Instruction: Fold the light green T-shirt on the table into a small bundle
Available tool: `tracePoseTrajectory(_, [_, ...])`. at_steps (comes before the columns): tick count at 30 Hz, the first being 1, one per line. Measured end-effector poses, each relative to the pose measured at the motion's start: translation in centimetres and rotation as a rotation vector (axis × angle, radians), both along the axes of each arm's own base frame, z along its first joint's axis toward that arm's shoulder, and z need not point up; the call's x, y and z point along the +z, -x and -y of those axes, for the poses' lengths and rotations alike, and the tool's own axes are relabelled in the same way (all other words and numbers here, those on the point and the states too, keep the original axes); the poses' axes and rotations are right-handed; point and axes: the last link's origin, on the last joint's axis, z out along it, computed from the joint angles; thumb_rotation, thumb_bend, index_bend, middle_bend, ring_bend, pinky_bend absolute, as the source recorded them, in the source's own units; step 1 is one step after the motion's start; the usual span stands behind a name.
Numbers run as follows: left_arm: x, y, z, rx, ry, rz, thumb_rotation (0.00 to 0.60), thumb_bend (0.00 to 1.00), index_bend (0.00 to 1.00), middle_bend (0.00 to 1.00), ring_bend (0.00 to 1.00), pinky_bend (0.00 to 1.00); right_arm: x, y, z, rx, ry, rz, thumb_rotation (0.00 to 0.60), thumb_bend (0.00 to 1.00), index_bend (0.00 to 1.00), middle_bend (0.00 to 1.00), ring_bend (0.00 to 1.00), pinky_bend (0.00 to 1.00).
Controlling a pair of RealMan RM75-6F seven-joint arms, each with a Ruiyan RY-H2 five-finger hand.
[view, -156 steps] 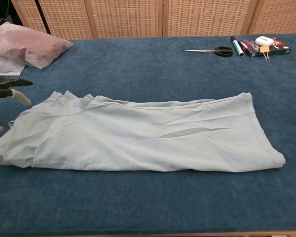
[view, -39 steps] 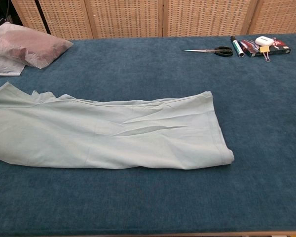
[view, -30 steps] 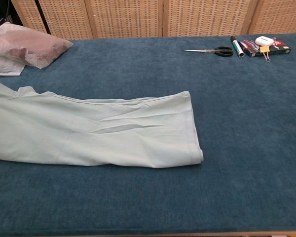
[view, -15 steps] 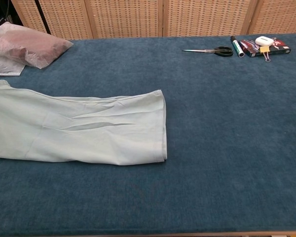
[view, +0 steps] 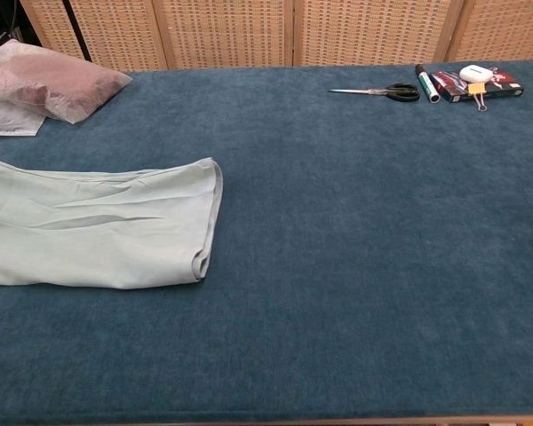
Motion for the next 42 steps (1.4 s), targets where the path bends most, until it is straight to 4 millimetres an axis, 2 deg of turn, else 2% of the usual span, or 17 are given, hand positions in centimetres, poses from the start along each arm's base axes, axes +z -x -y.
tracePoseTrajectory(7, [0.3, 1.4, -0.1, 0.084, -0.038, 0.009, 0.6, 0.5, 0.79, 0.0, 0.0, 0.0, -0.1, 0.0, 0.1, -0.003, -0.001, -0.004, 0.6, 0.03, 0.0, 0.0, 0.0, 0.03])
tracePoseTrajectory(15, [-0.2, -0.1, -0.7, -0.002, -0.042, 0.058, 0.6, 0.5, 0.79, 0.0, 0.0, 0.0, 0.0, 0.0, 0.1, -0.003, 0.0, -0.002, 0.6, 0.03, 0.0, 0.0, 0.0, 0.03])
tracePoseTrajectory(21, [-1.1, -3.3, -2.0, -0.169, -0.029, 0.107, 0.6, 0.5, 0.79, 0.0, 0.0, 0.0, 0.1, -0.1, 0.0, 0.001, 0.001, 0.004, 0.6, 0.03, 0.0, 0.0, 0.0, 0.03])
tracePoseTrajectory(27, [-3.1, -6.9, -3.9, -0.307, 0.015, 0.09, 0.6, 0.5, 0.79, 0.0, 0.0, 0.0, 0.4, -0.1, -0.1, 0.002, 0.008, 0.017, 0.6, 0.03, 0.0, 0.0, 0.0, 0.03])
tracePoseTrajectory(33, [-6.0, -10.7, -5.3, -0.421, 0.074, 0.052, 0.6, 0.5, 0.79, 0.0, 0.0, 0.0, 0.9, -0.1, -0.1, 0.002, 0.013, 0.033, 0.6, 0.03, 0.0, 0.0, 0.0, 0.03])
tracePoseTrajectory(39, [-9.8, -15.4, -6.2, -0.529, 0.142, 0.021, 0.6, 0.5, 0.79, 0.0, 0.0, 0.0, 1.4, 0.1, -0.1, -0.002, 0.023, 0.051, 0.6, 0.03, 0.0, 0.0, 0.0, 0.03])
tracePoseTrajectory(42, [-10.8, -17.1, -6.4, -0.561, 0.163, 0.01, 0.6, 0.5, 0.79, 0.0, 0.0, 0.0, 1.6, 0.2, 0.0, -0.004, 0.025, 0.055, 0.6, 0.03, 0.0, 0.0, 0.0, 0.03])
